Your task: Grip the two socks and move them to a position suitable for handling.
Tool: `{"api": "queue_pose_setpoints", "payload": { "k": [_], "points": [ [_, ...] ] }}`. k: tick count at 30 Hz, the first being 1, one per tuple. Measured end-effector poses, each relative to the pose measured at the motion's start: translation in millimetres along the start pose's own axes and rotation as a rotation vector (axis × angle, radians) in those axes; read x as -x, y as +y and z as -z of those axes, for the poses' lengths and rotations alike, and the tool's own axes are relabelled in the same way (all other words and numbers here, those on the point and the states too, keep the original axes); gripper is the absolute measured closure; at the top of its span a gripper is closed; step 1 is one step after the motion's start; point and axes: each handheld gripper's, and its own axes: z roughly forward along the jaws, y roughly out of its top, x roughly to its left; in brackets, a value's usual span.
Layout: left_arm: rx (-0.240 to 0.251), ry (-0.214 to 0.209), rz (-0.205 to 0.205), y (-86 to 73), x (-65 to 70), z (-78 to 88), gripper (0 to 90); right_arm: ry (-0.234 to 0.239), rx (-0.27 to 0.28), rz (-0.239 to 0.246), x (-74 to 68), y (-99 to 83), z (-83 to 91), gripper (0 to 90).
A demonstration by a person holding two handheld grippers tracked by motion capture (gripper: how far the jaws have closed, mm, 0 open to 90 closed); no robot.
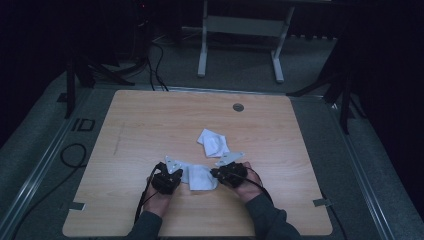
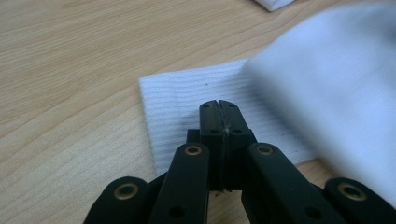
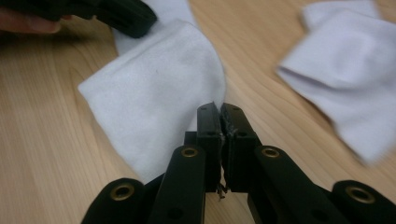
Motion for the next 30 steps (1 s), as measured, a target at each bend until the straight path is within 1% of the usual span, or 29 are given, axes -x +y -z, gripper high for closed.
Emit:
{"api": "queue_pose_setpoints", "payload": {
  "k": [2, 3, 4, 5, 6, 7, 8, 9, 10, 11, 12, 13, 14, 15, 16, 17, 18, 19, 20, 21, 22, 23, 24, 25, 26, 27, 28, 30],
  "points": [
    [-0.002, -0.001, -0.002, 0.0, -0.2, 0.2, 89.4, -0.011, 0.01, -0.012, 6.0, -5.9, 11.4, 86.6],
    [-0.002, -0.001, -0.002, -0.1, -0.3, 0.3, 89.4, -0.028, 0.014, -0.025, 11.9, -13.1, 21.5, 86.5],
    [-0.003, -0.001, -0.001, -0.1, -0.3, 0.3, 89.4, -0.028, 0.014, -0.025, 11.9, -13.1, 21.5, 86.5],
    [-0.003, -0.001, -0.002, -0.2, -0.1, 0.4, 89.4, -0.041, 0.008, -0.028, 15.1, -17.0, 25.7, 86.5],
    [-0.004, -0.001, -0.004, -0.2, 0.0, 0.5, 89.4, -0.055, 0.001, -0.032, 18.1, -21.1, 29.3, 86.5],
    [-0.003, -0.003, -0.006, -0.5, 0.2, 0.8, 89.4, -0.074, -0.009, -0.044, 24.1, -29.3, 36.4, 86.5],
    [-0.003, -0.003, -0.006, -0.5, 0.2, 0.8, 89.4, -0.074, -0.009, -0.044, 24.1, -29.3, 36.4, 86.5],
    [-0.005, -0.005, -0.007, -0.7, 0.1, 1.1, 89.4, -0.088, -0.015, -0.06, 29.8, -37.0, 43.0, 86.5],
    [-0.005, -0.005, -0.007, -0.7, 0.1, 1.1, 89.4, -0.088, -0.015, -0.06, 29.8, -37.0, 43.0, 86.5],
    [-0.005, -0.007, -0.006, -0.8, -0.1, 1.2, 89.4, -0.11, -0.023, -0.068, 35.9, -44.4, 48.4, 86.5],
    [-0.003, -0.009, -0.004, -1.0, -0.3, 1.2, 89.4, -0.11, -0.023, -0.068, 35.9, -44.4, 48.4, 86.5],
    [-0.003, -0.017, -0.004, -1.4, -1.2, 1.6, 89.4, -0.124, -0.037, -0.087, 42.4, -51.5, 52.9, 86.5],
    [-0.003, -0.017, -0.004, -1.4, -1.2, 1.6, 89.4, -0.124, -0.037, -0.087, 42.4, -51.5, 52.9, 86.5],
    [-0.003, -0.02, -0.004, -1.5, -1.4, 1.7, 89.4, -0.138, -0.046, -0.105, 48.8, -57.6, 56.5, 86.6],
    [-0.004, -0.023, -0.005, -1.6, -1.4, 2.0, 89.4, -0.138, -0.046, -0.105, 48.8, -57.6, 56.5, 86.6],
    [-0.006, -0.025, -0.007, -1.6, -1.3, 2.3, 89.4, -0.142, -0.049, -0.115, 51.5, -60.1, 58.0, 86.6],
    [-0.008, -0.028, -0.004, -1.6, -0.9, 2.6, 89.5, -0.152, -0.054, -0.115, 53.9, -61.9, 58.9, 86.7],
    [-0.013, -0.027, -0.009, -1.7, 0.8, 3.2, 89.5, -0.187, -0.09, -0.101, 55.6, -62.7, 58.7, 88.2],
    [-0.013, -0.027, -0.009, -1.7, 0.8, 3.2, 89.5, -0.187, -0.09, -0.101, 55.6, -62.7, 58.7, 88.2],
    [-0.01, -0.026, -0.01, -1.9, 1.7, 3.3, 89.5, -0.19, -0.106, -0.104, 55.6, -62.1, 58.2, 86.6],
    [-0.01, -0.03, -0.011, -2.2, 1.8, 3.5, 89.4, -0.184, -0.115, -0.102, 56.0, -60.6, 57.8, 81.7],
    [-0.01, -0.035, -0.011, -2.4, 1.0, 3.8, 89.4, -0.196, -0.108, -0.102, 55.6, -58.1, 58.2, 78.5],
    [-0.008, -0.042, 0.002, -2.7, 0.1, 3.9, 89.3, -0.206, -0.093, -0.098, 55.2, -54.5, 59.4, 77.4],
    [-0.002, -0.063, 0.021, -3.2, -2.1, 4.3, 88.5, -0.211, -0.062, -0.094, 54.3, -43.5, 61.1, 76.0],
    [-0.002, -0.063, 0.021, -3.2, -2.1, 4.3, 87.2, -0.211, -0.062, -0.094, 54.3, -43.5, 61.1, 76.0],
    [0.003, -0.071, 0.028, -3.3, -2.7, 4.5, 87.2, -0.218, -0.05, -0.087, 53.9, -36.7, 60.8, 74.8],
    [0.006, -0.078, 0.035, -3.2, -3.0, 4.9, 85.3, -0.222, -0.035, -0.081, 54.1, -29.4, 59.3, 72.9],
    [0.002, -0.095, 0.027, -2.0, -4.3, 6.4, 81.8, -0.228, -0.012, -0.076, 57.0, -15.0, 52.5, 71.9]
  ]
}}
